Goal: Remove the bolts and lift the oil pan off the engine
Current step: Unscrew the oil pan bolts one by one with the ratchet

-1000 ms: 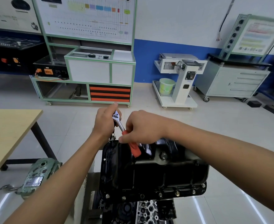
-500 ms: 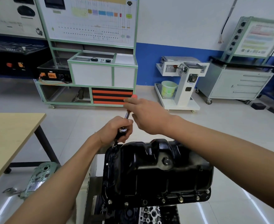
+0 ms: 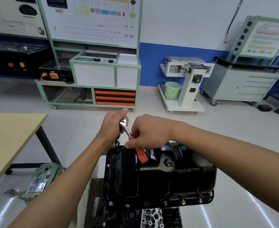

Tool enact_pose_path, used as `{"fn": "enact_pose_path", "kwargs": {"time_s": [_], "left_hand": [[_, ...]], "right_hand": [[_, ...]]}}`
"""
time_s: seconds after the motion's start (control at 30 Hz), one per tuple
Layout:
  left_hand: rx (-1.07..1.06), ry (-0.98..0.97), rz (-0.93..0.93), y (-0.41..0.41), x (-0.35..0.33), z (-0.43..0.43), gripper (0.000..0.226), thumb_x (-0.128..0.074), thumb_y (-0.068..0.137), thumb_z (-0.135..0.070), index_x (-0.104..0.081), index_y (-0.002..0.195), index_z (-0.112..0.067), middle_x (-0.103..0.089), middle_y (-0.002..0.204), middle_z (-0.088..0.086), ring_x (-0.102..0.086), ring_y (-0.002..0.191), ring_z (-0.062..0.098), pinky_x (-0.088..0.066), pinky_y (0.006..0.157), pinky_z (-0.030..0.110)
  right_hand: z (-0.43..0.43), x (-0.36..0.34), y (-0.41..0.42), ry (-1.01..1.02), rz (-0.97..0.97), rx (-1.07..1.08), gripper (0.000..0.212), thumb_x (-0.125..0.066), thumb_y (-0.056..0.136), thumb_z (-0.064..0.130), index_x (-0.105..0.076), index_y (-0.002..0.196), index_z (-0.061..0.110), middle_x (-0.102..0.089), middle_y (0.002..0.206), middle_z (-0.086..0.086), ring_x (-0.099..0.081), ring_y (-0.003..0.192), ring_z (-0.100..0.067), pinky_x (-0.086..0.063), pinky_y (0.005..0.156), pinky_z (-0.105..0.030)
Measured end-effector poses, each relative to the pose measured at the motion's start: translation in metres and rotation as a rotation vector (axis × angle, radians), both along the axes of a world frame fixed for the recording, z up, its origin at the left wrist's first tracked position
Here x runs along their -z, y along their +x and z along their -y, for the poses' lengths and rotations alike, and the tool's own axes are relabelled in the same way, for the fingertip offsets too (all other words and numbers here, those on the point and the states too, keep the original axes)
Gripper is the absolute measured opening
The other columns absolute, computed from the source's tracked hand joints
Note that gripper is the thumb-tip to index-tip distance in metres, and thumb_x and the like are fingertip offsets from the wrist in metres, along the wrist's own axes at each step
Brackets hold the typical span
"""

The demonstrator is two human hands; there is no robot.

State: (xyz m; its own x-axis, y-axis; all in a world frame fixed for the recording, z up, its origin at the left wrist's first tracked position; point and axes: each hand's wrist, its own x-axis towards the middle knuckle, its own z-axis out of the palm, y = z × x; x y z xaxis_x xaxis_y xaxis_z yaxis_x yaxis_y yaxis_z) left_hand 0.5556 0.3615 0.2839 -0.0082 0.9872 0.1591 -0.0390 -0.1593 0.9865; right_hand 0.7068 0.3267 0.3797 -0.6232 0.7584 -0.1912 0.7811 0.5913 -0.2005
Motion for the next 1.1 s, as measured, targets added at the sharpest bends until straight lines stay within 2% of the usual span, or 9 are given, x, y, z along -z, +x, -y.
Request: {"fn": "enact_pose_path", "kwargs": {"time_s": [0.13,0.3,0.47,0.53,0.7,0.8,0.9,1.0,1.1], "left_hand": [[0.022,0.035,-0.032,-0.006,0.0,-0.001,0.052,-0.052,0.087,-0.043,-0.057,0.051,-0.005,-0.051,0.046,0.011,-0.043,0.044,0.019,-0.033,0.044,0.025],[0.217,-0.009,-0.094,-0.014,-0.001,-0.001,0.048,-0.05,0.089,-0.04,-0.057,0.048,-0.015,-0.051,0.048,0.011,-0.049,0.049,0.024,-0.041,0.062,0.034],[0.365,-0.062,-0.055,-0.006,-0.001,0.003,0.054,-0.044,0.092,-0.043,-0.054,0.047,-0.014,-0.048,0.048,0.006,-0.043,0.049,0.02,-0.042,0.057,0.029],[0.348,-0.053,-0.063,-0.005,-0.001,0.003,0.058,-0.043,0.094,-0.047,-0.05,0.047,-0.014,-0.044,0.048,0.007,-0.04,0.049,0.019,-0.039,0.057,0.03],[0.083,-0.07,0.018,-0.003,-0.002,0.002,0.064,-0.041,0.091,-0.063,-0.052,0.044,-0.021,-0.047,0.047,0.003,-0.042,0.045,0.017,-0.04,0.051,0.025],[-0.011,-0.061,0.02,-0.002,-0.002,0.0,0.067,-0.039,0.089,-0.07,-0.055,0.044,-0.023,-0.05,0.047,0.002,-0.045,0.047,0.015,-0.039,0.046,0.019],[-0.06,-0.044,0.0,-0.001,-0.001,0.0,0.069,-0.041,0.081,-0.079,-0.055,0.048,-0.02,-0.05,0.049,0.007,-0.044,0.051,0.023,-0.033,0.049,0.027],[-0.06,-0.037,0.054,0.001,0.002,0.002,0.065,-0.049,0.078,-0.077,-0.054,0.051,-0.018,-0.049,0.054,0.01,-0.039,0.06,0.028,-0.028,0.057,0.035],[-0.028,-0.016,0.038,-0.003,0.003,0.002,0.067,-0.053,0.078,-0.069,-0.057,0.055,-0.006,-0.051,0.056,0.019,-0.04,0.06,0.032,-0.027,0.056,0.037]], "right_hand": [[-0.012,-0.01,0.007,-0.06,0.098,0.007,0.039,-0.064,0.092,0.036,-0.068,0.065,0.009,-0.067,0.055,0.002,-0.058,0.058,-0.012,-0.049,0.065,-0.024],[-0.04,-0.005,0.009,0.348,0.173,0.077,0.013,-0.058,0.092,0.013,-0.07,0.095,0.014,-0.06,0.088,-0.005,-0.061,0.094,-0.032,-0.052,0.072,-0.037],[-0.045,0.018,0.004,0.415,0.056,-0.001,0.047,-0.05,0.087,-0.003,-0.055,0.129,0.016,-0.049,0.143,-0.001,-0.054,0.12,-0.028,-0.052,0.085,-0.043],[-0.043,0.024,0.006,0.414,0.05,-0.014,0.051,-0.052,0.088,-0.002,-0.048,0.136,0.015,-0.043,0.148,-0.002,-0.054,0.12,-0.028,-0.052,0.085,-0.044],[-0.032,0.007,0.021,0.395,0.151,0.025,0.018,-0.051,0.098,0.03,-0.062,0.108,0.02,-0.058,0.101,-0.003,-0.059,0.102,-0.031,-0.048,0.073,-0.037],[-0.014,-0.002,0.017,0.249,0.058,0.035,0.028,-0.059,0.092,0.035,-0.061,0.071,0.016,-0.058,0.069,-0.002,-0.06,0.082,-0.029,-0.052,0.07,-0.038],[0.002,-0.002,0.004,0.128,-0.003,0.013,0.035,-0.064,0.089,0.041,-0.071,0.069,0.013,-0.067,0.06,0.0,-0.063,0.068,-0.018,-0.05,0.064,-0.031],[0.012,0.004,-0.01,0.024,-0.105,0.047,0.039,-0.068,0.088,0.044,-0.065,0.062,0.015,-0.062,0.049,0.007,-0.058,0.052,-0.004,-0.043,0.051,-0.016],[0.011,0.001,-0.01,-0.036,-0.063,0.075,0.038,-0.067,0.089,0.041,-0.066,0.066,0.012,-0.064,0.053,0.001,-0.058,0.052,-0.011,-0.039,0.05,-0.021]]}}
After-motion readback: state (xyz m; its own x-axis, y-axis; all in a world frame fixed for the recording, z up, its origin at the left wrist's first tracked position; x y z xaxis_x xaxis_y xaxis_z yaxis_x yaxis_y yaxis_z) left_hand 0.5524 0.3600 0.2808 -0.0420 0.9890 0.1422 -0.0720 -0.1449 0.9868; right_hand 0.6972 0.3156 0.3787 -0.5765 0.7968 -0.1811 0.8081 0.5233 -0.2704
